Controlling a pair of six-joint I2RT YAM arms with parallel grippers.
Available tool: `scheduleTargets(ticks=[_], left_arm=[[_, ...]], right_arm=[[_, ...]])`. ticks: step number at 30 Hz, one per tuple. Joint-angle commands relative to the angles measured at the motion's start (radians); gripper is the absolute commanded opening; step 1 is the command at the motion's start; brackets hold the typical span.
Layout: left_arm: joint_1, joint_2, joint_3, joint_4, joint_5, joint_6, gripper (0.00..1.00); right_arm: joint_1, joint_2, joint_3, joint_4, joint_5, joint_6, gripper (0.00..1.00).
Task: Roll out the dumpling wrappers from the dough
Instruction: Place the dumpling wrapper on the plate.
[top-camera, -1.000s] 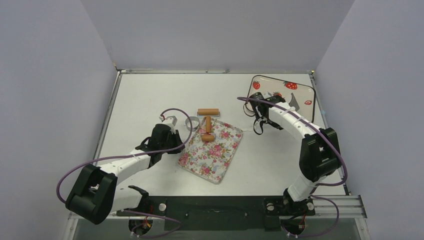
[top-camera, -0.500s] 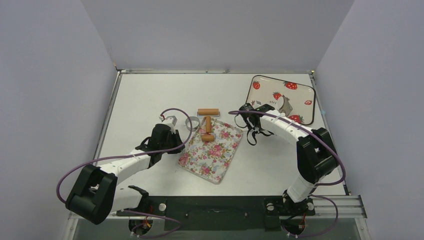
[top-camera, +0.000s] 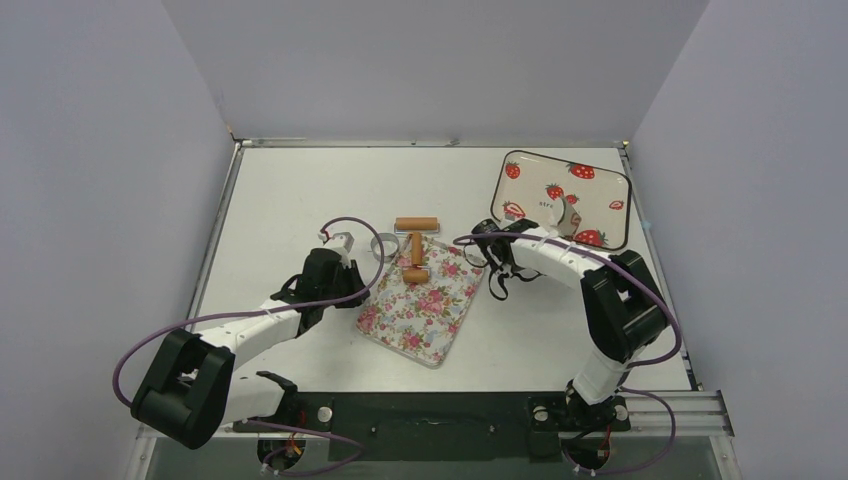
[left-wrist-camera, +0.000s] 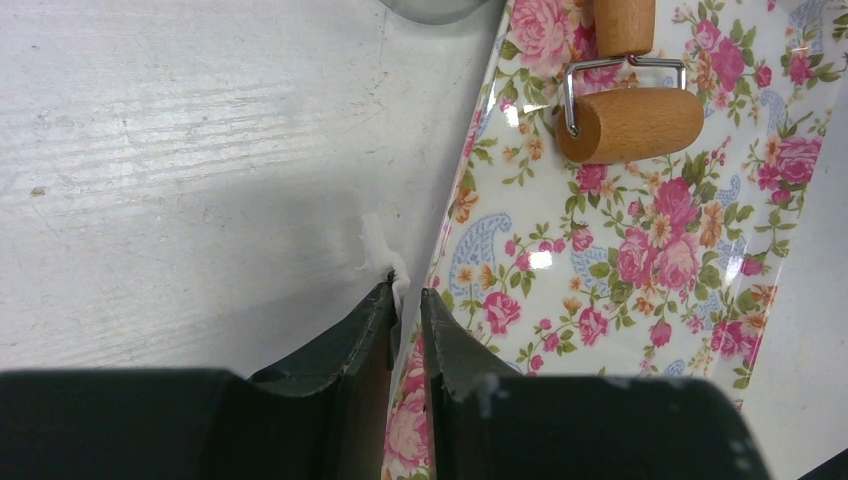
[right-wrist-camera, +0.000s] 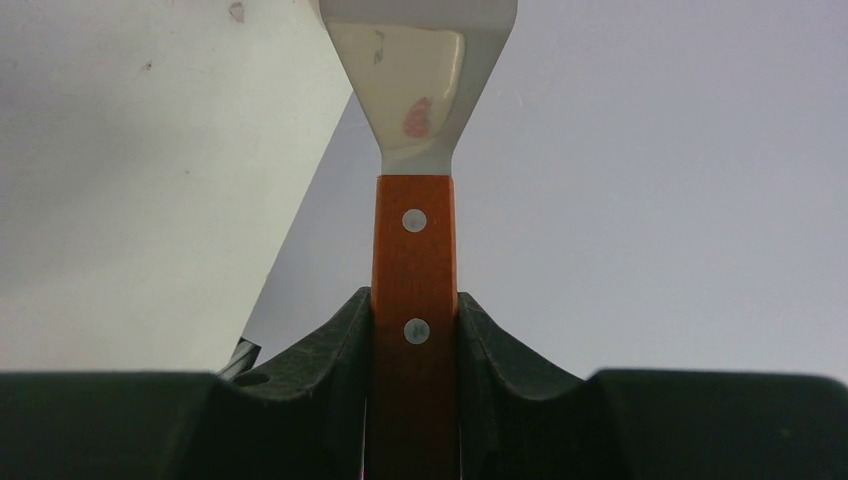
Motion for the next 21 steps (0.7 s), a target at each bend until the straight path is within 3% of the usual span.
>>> scheduleTargets(ticks=[1,5,14,21], left_arm=[[0.005,-0.022,-0.001,0.041,-0.008,-0.013,0.14],[0.004,-0.023,-0.005,0.044,-0.006,-0.016,0.14],[0.005,-0.031,-0.008,0.044,-0.007,-0.019,0.14],[0.008,-0.034,-0.004,0.041,-0.011,-0.018,0.14]], right_arm=[[0.029,-0.006,-0.007,0.027,0.101,-0.032,0.0],[0.047,0.006,-0.031,0.043,0.069,-0.051,0.0],[0.041,-0.006,0.015,0.119,0.294,-0.098,0.0],[0.058,-0.017,-0.165,0.288,0.247,-0.219,0.0]])
